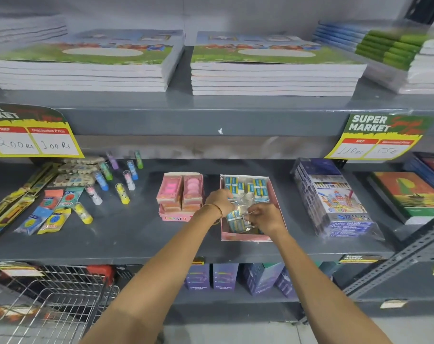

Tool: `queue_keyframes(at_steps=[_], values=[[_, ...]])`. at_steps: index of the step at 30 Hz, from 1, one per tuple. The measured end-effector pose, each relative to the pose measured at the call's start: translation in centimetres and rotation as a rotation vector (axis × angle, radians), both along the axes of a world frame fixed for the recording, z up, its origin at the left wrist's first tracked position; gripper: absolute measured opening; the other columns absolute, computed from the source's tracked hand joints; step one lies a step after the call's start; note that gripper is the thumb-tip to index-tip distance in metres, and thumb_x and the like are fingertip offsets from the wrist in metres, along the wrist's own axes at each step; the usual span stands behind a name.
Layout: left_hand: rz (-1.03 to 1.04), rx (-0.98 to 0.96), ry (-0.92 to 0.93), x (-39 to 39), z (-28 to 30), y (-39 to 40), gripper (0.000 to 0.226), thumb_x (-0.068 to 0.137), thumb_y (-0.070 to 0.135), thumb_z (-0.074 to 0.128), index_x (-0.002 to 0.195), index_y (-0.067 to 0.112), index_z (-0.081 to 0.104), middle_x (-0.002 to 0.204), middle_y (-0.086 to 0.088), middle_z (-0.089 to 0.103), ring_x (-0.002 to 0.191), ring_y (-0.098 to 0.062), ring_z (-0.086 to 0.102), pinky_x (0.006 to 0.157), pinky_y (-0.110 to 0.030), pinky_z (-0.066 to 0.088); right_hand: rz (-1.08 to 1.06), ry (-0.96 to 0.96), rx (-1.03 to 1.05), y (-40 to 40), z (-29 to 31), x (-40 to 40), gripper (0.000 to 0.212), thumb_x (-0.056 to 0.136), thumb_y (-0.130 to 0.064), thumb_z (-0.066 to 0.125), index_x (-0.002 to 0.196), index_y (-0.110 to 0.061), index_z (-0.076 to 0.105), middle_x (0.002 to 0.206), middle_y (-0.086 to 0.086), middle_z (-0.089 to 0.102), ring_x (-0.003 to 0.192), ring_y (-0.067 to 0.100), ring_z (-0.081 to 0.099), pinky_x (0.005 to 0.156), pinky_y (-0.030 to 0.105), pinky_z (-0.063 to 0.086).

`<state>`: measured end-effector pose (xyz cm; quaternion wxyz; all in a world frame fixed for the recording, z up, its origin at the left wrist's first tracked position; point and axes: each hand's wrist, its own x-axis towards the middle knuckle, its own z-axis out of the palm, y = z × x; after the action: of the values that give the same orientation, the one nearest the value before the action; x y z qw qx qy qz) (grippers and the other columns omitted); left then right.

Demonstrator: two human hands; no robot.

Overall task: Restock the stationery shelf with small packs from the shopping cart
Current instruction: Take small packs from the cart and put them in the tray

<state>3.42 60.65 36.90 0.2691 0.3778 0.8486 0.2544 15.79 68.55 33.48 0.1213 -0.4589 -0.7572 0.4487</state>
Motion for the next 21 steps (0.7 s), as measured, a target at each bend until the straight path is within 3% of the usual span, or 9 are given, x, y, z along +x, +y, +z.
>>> queue_keyframes(at_steps=[3, 6, 9, 11, 16, 21], values=[[-0.146, -0.047, 0.153, 1.1, -0.4, -0.7, 0.047, 0.079, 0.013, 0.074, 0.122, 0.007, 0.056, 0.131, -0.013, 0.055, 0.118, -0.030, 0.054, 0.101, -0.036, 0.046, -0.024, -0.007, -0.062, -0.4, -0.1, -0.2, 0.014, 0.073, 0.000, 0.076, 0.076, -0.010, 0.066, 0.079, 0.014, 0.068, 0.068, 0.030, 0.065, 0.076, 0.045, 0.060], [-0.249, -0.086, 0.372, 1.4, -1.5, -0.8, 0.041, 0.080, 0.007, 0.071, 0.119, 0.010, 0.060, 0.128, -0.013, 0.056, 0.118, -0.030, 0.052, 0.102, -0.039, 0.046, 0.056, -0.180, 0.153, -0.6, 0.2, -0.6, 0.010, 0.082, -0.005, 0.064, 0.078, -0.014, 0.067, 0.094, 0.012, 0.071, 0.078, 0.024, 0.062, 0.068, 0.022, 0.053], [-0.321, -0.118, 0.499, 1.5, -2.0, -0.8, 0.035, 0.083, 0.003, 0.064, 0.117, 0.013, 0.062, 0.123, -0.011, 0.061, 0.117, -0.030, 0.053, 0.103, -0.043, 0.043, 0.044, -0.268, 0.334, -0.1, 0.9, -0.2, 0.020, 0.085, -0.002, 0.058, 0.101, -0.007, 0.070, 0.109, 0.015, 0.070, 0.096, 0.033, 0.065, 0.084, 0.033, 0.053], [-0.372, -0.179, 0.552, 1.6, -2.2, -0.9, 0.034, 0.084, 0.000, 0.060, 0.115, 0.015, 0.063, 0.119, -0.010, 0.064, 0.115, -0.029, 0.054, 0.104, -0.043, 0.038, 0.070, -0.337, 0.355, 0.2, 1.0, 0.1, 0.024, 0.084, -0.001, 0.059, 0.106, -0.007, 0.067, 0.111, 0.016, 0.068, 0.099, 0.036, 0.064, 0.088, 0.038, 0.054], [-0.393, -0.239, 0.615, 1.5, -3.0, -0.5, 0.039, 0.082, -0.004, 0.056, 0.112, 0.021, 0.064, 0.111, -0.005, 0.068, 0.106, -0.026, 0.061, 0.101, -0.043, 0.034, 0.191, -0.426, 0.311, 0.1, -0.1, 0.3, 0.026, 0.079, -0.002, 0.063, 0.104, -0.008, 0.067, 0.111, 0.013, 0.069, 0.097, 0.031, 0.065, 0.085, 0.032, 0.054], [-0.378, -0.242, 0.620, 1.6, -3.2, -0.4, 0.039, 0.085, -0.001, 0.056, 0.116, 0.022, 0.062, 0.112, -0.003, 0.067, 0.105, -0.025, 0.061, 0.107, -0.047, 0.029, 0.161, -0.434, 0.305, 0.2, 0.0, 0.4, 0.023, 0.081, -0.003, 0.063, 0.104, -0.005, 0.065, 0.121, 0.015, 0.063, 0.098, 0.032, 0.065, 0.087, 0.036, 0.056]])
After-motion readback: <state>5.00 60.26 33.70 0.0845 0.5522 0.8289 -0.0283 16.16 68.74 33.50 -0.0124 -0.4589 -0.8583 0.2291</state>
